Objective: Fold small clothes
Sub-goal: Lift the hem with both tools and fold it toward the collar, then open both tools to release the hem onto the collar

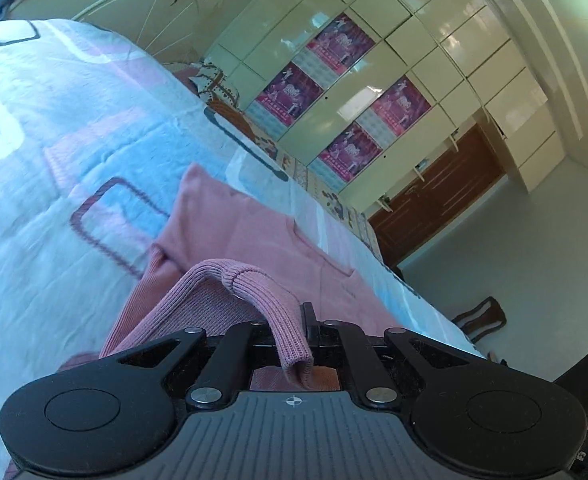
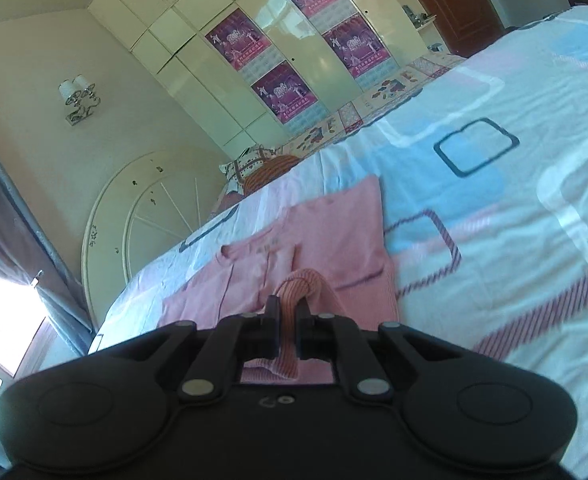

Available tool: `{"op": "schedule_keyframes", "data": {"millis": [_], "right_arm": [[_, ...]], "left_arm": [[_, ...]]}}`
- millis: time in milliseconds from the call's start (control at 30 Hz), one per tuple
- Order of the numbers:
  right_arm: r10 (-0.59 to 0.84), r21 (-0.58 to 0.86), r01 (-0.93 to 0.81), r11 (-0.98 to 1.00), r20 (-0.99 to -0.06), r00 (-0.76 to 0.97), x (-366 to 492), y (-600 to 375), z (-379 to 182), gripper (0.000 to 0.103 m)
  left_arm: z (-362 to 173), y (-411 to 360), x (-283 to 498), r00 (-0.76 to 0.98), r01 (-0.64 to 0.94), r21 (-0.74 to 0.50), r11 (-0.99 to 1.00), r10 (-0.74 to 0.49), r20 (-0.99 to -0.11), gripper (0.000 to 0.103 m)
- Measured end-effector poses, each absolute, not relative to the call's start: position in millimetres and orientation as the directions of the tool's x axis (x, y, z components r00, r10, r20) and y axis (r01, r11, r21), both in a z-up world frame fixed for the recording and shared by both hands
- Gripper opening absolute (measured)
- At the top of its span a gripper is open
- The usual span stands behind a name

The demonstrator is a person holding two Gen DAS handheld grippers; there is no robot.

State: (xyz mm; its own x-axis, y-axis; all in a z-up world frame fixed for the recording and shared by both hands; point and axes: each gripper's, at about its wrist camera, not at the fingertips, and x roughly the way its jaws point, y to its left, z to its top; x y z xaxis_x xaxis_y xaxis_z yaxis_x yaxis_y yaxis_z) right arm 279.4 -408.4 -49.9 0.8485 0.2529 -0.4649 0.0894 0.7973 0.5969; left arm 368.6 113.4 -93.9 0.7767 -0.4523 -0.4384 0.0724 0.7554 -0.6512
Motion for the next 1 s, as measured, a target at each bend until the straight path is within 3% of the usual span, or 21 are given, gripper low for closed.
{"op": "schedule_keyframes", "data": {"millis": [267,667,700,733,800,900,1000], "right_arm": [[0.22,0.631,0.19,0.752,-0.512,0.83,405.2,-424.1,-54.7,0.007],[0.228,0.631,0.35,0.692,-0.652,0.723,526.8,-445.2,-133.6,0.009],[0.226,0.632,0.344,0.695,-0.646,0.73,530.5,-445.5,-136.3,0.017],[0.197,0.615,0.345,0.709,-0.642,0.741,532.4,-445.2,-135.7,0.034],[0.119,0.579,0.361,0.731,-0.629,0.768,528.9,-446.2,-130.3,0.07],[0.128,0.553,0.305,0.776,-0.61,0.782,527.2,-446.9,-122.8,0.042],[0.101,0.452,0.263,0.852,-0.636,0.765,532.7,-440.3,-119.2,0.038]], "left_arm": [[-94.5,93.3,515.2,0.723,0.03,-0.635,0.772,-0.455,-0.52,0.004],[-145.9,63.9,650.0,0.609,0.04,-0.555,0.831,-0.46,-0.646,0.004],[-146.8,63.8,655.9,0.614,0.03,-0.537,0.843,-0.439,-0.655,0.009],[-146.7,66.2,658.6,0.625,0.023,-0.537,0.843,-0.431,-0.651,0.017],[-140.6,75.4,654.6,0.699,0.016,-0.537,0.843,-0.394,-0.597,0.092],[-132.7,82.1,659.3,0.741,0.061,-0.481,0.875,-0.363,-0.566,0.095],[-130.1,69.4,670.6,0.706,0.187,-0.364,0.913,-0.382,-0.596,0.093]]}}
